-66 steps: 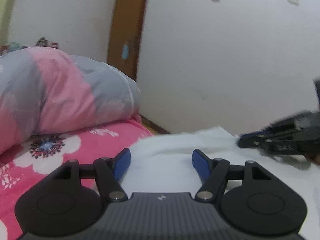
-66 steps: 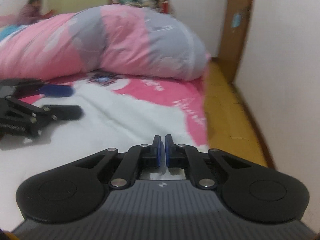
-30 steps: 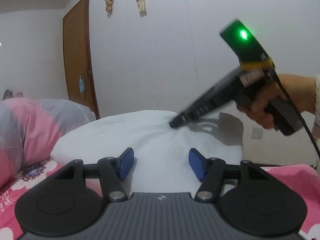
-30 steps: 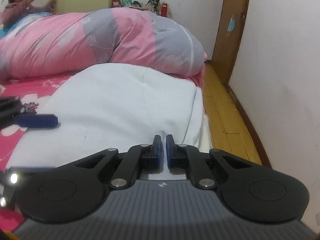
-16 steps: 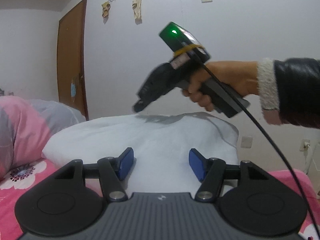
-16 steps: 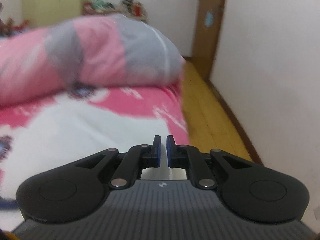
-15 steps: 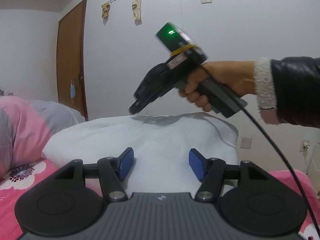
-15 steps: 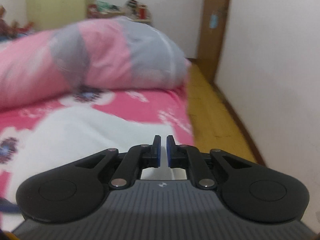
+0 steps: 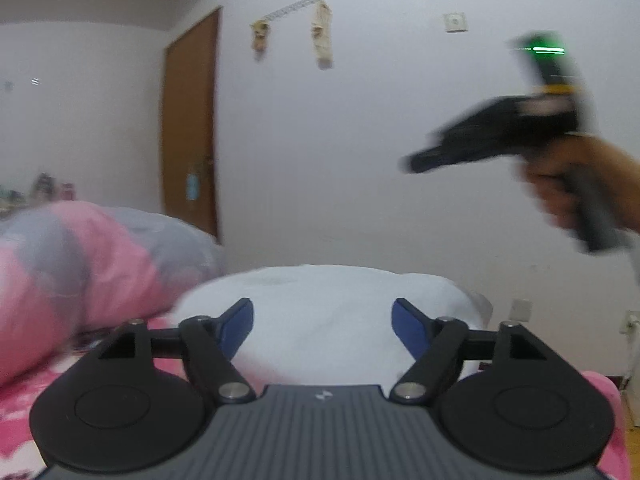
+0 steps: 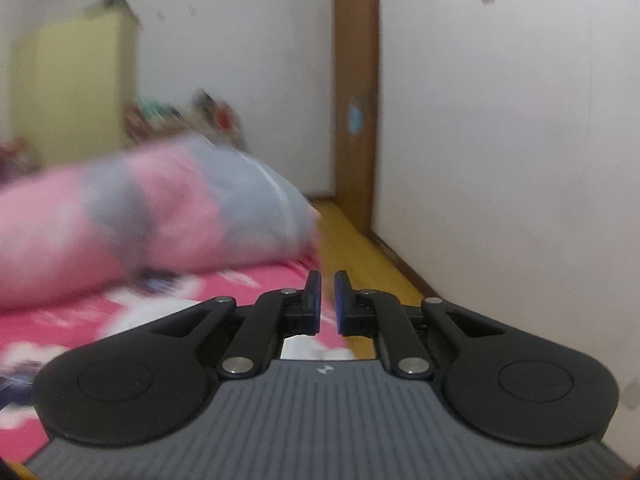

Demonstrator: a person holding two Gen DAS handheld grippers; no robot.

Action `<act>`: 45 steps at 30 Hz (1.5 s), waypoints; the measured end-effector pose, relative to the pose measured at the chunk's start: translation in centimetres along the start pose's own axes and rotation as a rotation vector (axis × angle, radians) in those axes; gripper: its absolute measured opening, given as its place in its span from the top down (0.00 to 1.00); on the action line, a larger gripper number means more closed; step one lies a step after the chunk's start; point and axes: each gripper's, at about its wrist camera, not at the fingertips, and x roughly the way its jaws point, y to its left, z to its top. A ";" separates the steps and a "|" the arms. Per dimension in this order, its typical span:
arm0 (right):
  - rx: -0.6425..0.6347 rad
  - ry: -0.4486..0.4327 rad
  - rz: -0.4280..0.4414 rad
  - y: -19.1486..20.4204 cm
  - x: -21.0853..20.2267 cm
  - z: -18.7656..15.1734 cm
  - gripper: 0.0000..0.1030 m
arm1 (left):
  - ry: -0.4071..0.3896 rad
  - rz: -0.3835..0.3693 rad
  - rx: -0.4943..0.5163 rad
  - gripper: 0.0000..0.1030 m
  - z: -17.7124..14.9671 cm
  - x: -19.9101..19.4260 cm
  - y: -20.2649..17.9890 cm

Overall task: Fold clothes
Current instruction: 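Pull both grippers back from the clothes stack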

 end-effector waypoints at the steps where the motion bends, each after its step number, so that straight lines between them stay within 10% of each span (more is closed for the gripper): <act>1: 0.014 -0.020 0.036 0.7 -2.5 -0.6 0.91 | 0.003 0.014 -0.001 0.18 0.3 -1.5 0.2; 9: 0.127 -0.092 0.198 6.7 -18.7 -11.0 0.47 | 0.083 0.102 -0.118 0.02 1.3 -13.1 0.2; 16: 0.147 -0.064 0.134 12.5 -25.2 -17.4 0.16 | 0.113 0.161 -0.213 0.00 1.7 -19.8 -1.1; 25: 0.182 -0.058 -0.033 13.7 -31.6 -19.6 0.01 | 0.234 0.128 -0.269 0.00 -1.3 -22.9 -6.3; 36: 0.175 -0.038 -0.204 14.8 -34.9 -21.3 0.01 | 0.297 0.297 -0.175 0.00 -1.7 -23.5 -9.9; 45: 0.176 0.024 -0.232 14.7 -34.4 -21.9 0.01 | 0.315 0.160 -0.179 0.00 -2.8 -23.7 -10.7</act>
